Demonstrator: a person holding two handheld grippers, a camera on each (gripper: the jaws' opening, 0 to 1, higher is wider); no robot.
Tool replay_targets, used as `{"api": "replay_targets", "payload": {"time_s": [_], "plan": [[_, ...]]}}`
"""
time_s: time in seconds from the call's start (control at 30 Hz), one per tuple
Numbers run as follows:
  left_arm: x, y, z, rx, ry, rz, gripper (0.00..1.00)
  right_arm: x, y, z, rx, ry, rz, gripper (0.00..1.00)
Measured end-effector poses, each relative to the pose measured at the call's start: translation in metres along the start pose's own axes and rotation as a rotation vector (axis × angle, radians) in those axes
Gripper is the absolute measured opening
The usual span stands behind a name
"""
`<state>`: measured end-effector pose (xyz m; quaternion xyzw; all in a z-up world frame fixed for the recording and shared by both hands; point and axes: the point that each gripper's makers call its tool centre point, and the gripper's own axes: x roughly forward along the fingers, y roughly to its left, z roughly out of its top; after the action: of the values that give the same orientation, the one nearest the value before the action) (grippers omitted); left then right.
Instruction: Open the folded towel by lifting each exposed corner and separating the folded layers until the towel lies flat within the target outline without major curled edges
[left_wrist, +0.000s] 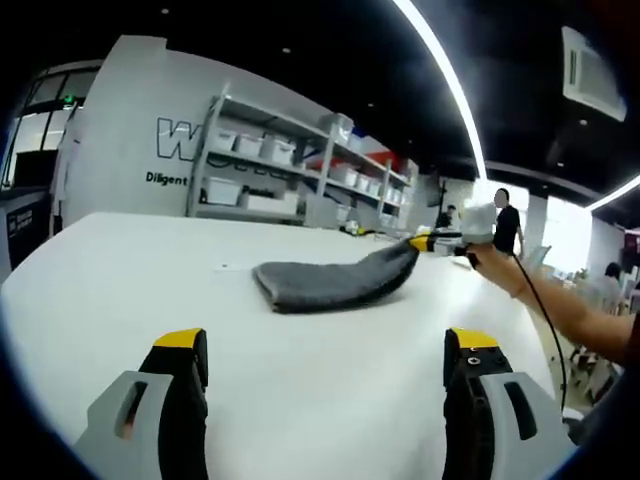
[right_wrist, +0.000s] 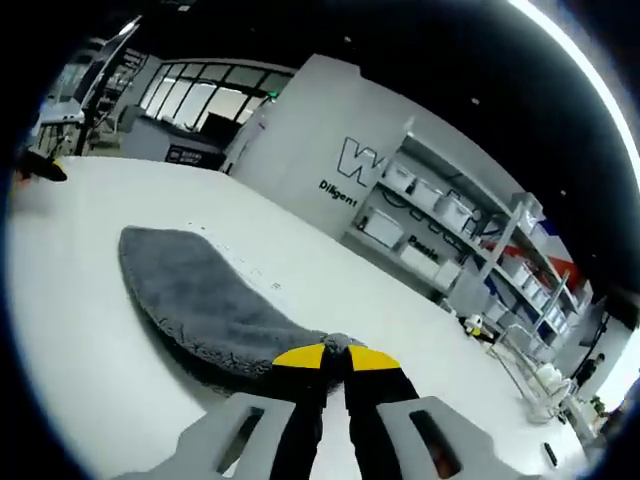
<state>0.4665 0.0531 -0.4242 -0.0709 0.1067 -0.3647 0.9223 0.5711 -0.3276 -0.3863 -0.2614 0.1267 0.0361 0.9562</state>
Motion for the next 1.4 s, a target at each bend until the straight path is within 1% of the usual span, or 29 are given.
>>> {"api": "replay_targets", "payload": {"time_s": [0.1,0.23,0.33,0.53,0.73,0.83,0.93,1.07,1.3,1.4], "plan": [[0.001,0.001,-0.003,-0.002,0.011,0.003,0.96,-0.003,0.002,-0.024,0.063,0.056,0.005,0.02],[0.001,0.002,-0.005,0.014,0.025,0.015,0.96,-0.007,0.012,-0.049,0.099,0.117,0.025,0.02],[0.002,0.001,-0.006,0.020,0.032,0.016,0.96,-0.006,0.014,-0.063,0.116,0.150,0.031,0.03],[0.001,0.001,-0.007,0.024,0.039,0.014,0.96,-0.005,0.020,-0.086,0.133,0.213,0.039,0.03],[0.001,0.001,-0.009,0.025,0.047,0.017,0.96,-0.003,0.020,-0.097,0.137,0.235,0.040,0.04],[0.001,0.001,-0.009,0.026,0.047,0.016,0.96,-0.001,0.018,-0.101,0.149,0.232,0.039,0.04],[0.001,0.001,-0.010,0.025,0.049,0.018,0.97,0.003,0.017,-0.102,0.137,0.222,0.050,0.04],[0.001,0.002,-0.010,0.025,0.051,0.018,0.97,0.006,0.013,-0.103,0.148,0.216,0.045,0.04],[0.001,0.002,-0.011,0.031,0.056,0.022,0.97,0.020,0.004,-0.105,0.142,0.205,0.023,0.04],[0.000,0.004,-0.007,0.042,0.038,0.032,0.97,0.021,0.004,-0.105,0.137,0.209,0.018,0.04]]}}
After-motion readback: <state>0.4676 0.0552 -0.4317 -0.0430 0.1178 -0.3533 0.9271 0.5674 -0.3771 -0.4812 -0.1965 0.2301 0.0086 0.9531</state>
